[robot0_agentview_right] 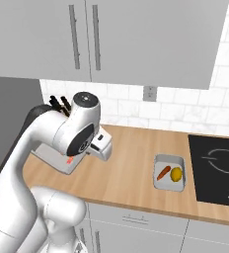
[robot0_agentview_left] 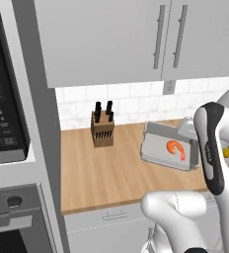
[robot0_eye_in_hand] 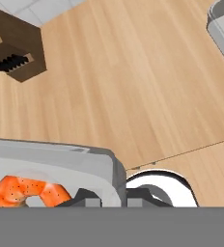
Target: Take the meat container that has the shrimp and place it on the second highest rack of the freezer. Then take the vegetable container that has the carrot and lemon and place it on the highest rack of the freezer.
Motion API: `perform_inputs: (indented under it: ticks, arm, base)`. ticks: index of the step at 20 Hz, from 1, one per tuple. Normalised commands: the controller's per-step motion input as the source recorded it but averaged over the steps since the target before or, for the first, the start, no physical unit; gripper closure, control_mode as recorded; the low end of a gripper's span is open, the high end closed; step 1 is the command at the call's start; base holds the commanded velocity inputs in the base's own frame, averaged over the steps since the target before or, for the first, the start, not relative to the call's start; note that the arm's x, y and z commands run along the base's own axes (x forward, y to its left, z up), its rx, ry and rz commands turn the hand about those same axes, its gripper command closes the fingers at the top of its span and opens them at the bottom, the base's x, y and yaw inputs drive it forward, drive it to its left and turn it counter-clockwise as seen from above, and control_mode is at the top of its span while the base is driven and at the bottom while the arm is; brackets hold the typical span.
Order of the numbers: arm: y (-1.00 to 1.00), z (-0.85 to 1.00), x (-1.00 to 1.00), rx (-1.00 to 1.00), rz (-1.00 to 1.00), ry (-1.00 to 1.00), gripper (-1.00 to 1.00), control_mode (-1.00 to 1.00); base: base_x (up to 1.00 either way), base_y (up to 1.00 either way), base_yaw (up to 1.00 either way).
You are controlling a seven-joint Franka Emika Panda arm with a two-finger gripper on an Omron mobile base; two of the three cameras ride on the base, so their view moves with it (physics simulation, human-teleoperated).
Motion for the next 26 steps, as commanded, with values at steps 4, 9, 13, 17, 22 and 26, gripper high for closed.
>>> perform_inputs:
  ticks: [4, 9, 13, 17, 22, 26]
  arm:
    - [0.0, 0.57, 0.0, 0.01, 0.0, 0.0, 1.0, -1.0]
    - [0.0, 0.06, 0.0, 0.01, 0.0, 0.0, 1.0, -1.0]
    - [0.0, 0.0, 0.0, 0.0, 0.0, 0.0, 1.0, -1.0]
    - [0.0, 0.0, 0.0, 0.0, 0.0, 0.0, 1.0, 1.0]
    - [0.0, 0.0, 0.0, 0.0, 0.0, 0.0, 1.0, 1.0]
    - [0.0, 0.0, 0.0, 0.0, 0.0, 0.0, 1.0, 1.0]
  base:
    - [0.0, 0.0, 0.0]
    - [0.0, 0.0, 0.0]
    - [0.0, 0.0, 0.0]
    - [-0.05, 0.0, 0.0]
    - [-0.86, -0.03, 0.0]
    - [-1.0, 0.0, 0.0]
